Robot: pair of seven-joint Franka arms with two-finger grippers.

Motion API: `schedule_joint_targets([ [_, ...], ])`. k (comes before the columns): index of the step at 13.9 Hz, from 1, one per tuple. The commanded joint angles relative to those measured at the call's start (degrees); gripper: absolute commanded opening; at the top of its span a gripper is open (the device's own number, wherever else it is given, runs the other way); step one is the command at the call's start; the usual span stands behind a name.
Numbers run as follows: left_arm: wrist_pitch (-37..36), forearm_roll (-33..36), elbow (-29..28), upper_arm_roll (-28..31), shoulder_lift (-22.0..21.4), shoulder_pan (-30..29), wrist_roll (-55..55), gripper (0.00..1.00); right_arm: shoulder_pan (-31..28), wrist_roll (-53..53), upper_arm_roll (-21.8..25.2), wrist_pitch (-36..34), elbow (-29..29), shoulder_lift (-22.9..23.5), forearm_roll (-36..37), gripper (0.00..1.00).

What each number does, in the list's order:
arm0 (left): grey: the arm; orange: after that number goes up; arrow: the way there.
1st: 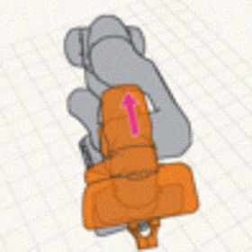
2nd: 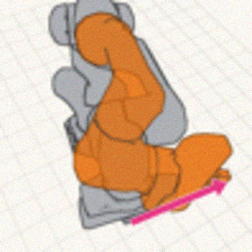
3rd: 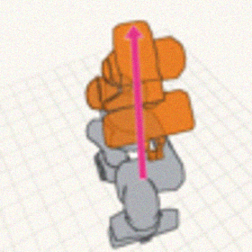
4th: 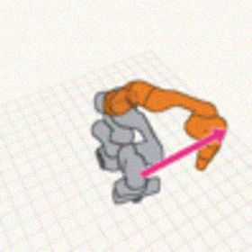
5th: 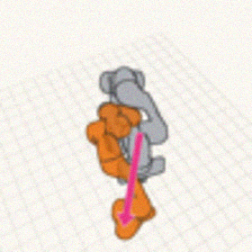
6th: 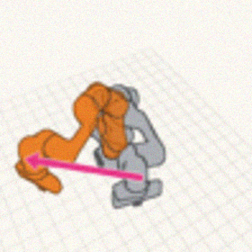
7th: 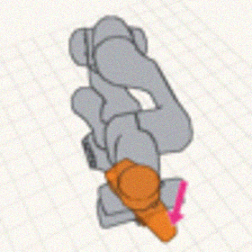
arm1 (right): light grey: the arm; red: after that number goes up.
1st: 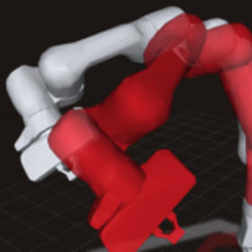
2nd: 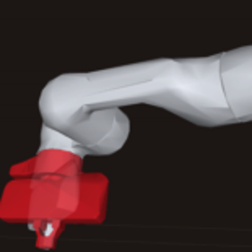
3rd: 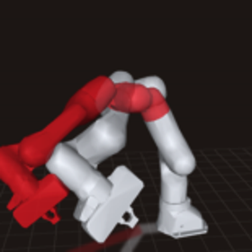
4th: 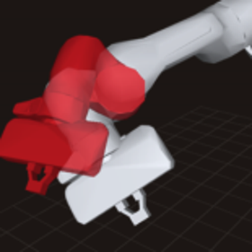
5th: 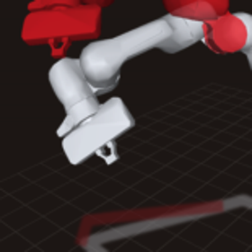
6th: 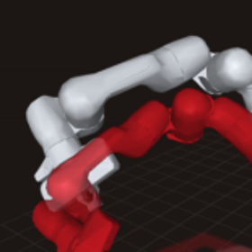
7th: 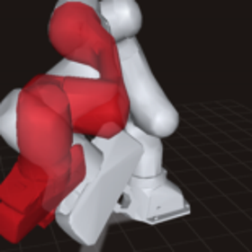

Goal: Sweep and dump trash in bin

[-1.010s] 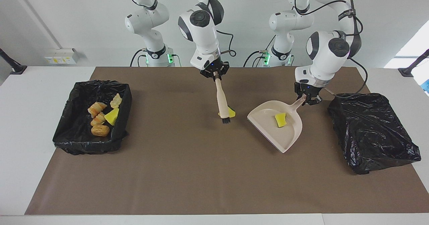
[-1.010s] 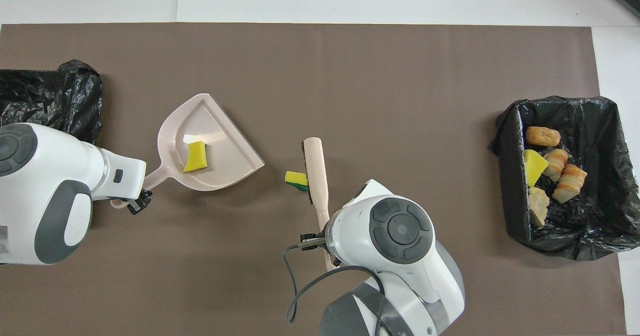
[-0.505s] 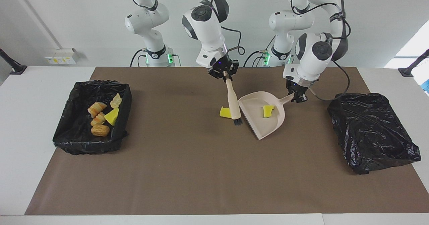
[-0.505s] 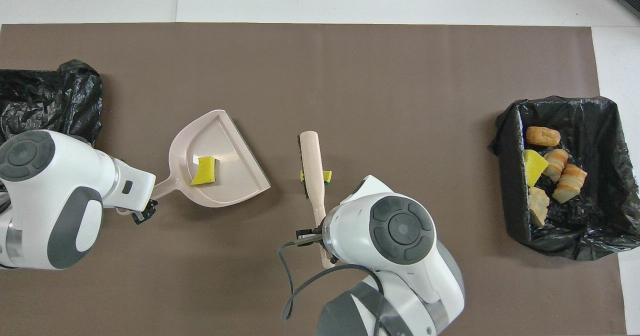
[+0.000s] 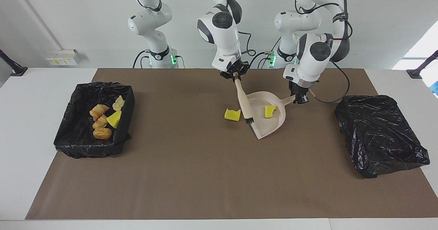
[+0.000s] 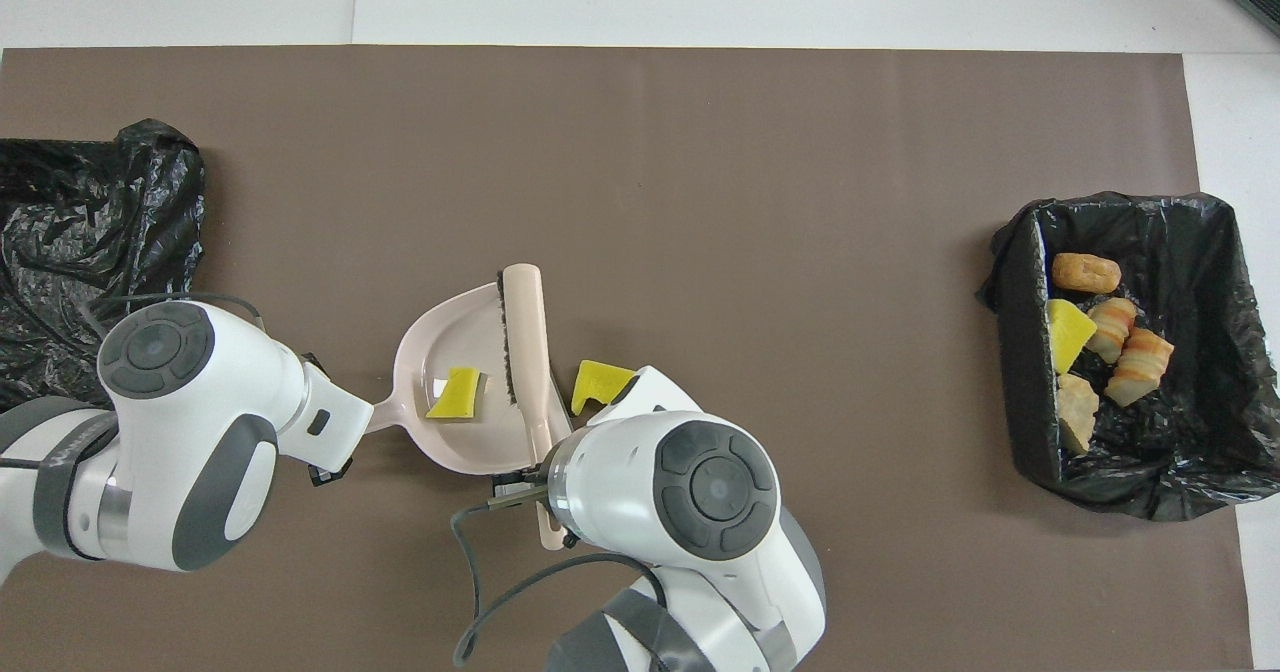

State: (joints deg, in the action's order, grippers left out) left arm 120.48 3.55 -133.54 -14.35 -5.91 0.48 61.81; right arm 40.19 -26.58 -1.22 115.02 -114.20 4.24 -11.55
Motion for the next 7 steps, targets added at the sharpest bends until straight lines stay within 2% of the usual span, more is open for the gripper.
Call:
schedule_joint_targets([
  [1,1.61,1.54,-1.9,0.56,-2.08,-0.21,3.75,0.0,-2.39,-1.81,-0.53,-1.56,-7.85,-5.28,5.47,0.0],
  [3,2.04,1.72,-1.9,0.56,-2.0,-0.13,3.76,0.0,-3.8,-1.81,-0.8,-1.21,-10.77,-6.18,5.66,0.0],
  [7,2.22,1.72,-1.9,0.56,-2.0,-0.13,3.32,0.0,0.48,-5.22,-0.98,3.96,-11.75,-1.54,5.31,0.0],
])
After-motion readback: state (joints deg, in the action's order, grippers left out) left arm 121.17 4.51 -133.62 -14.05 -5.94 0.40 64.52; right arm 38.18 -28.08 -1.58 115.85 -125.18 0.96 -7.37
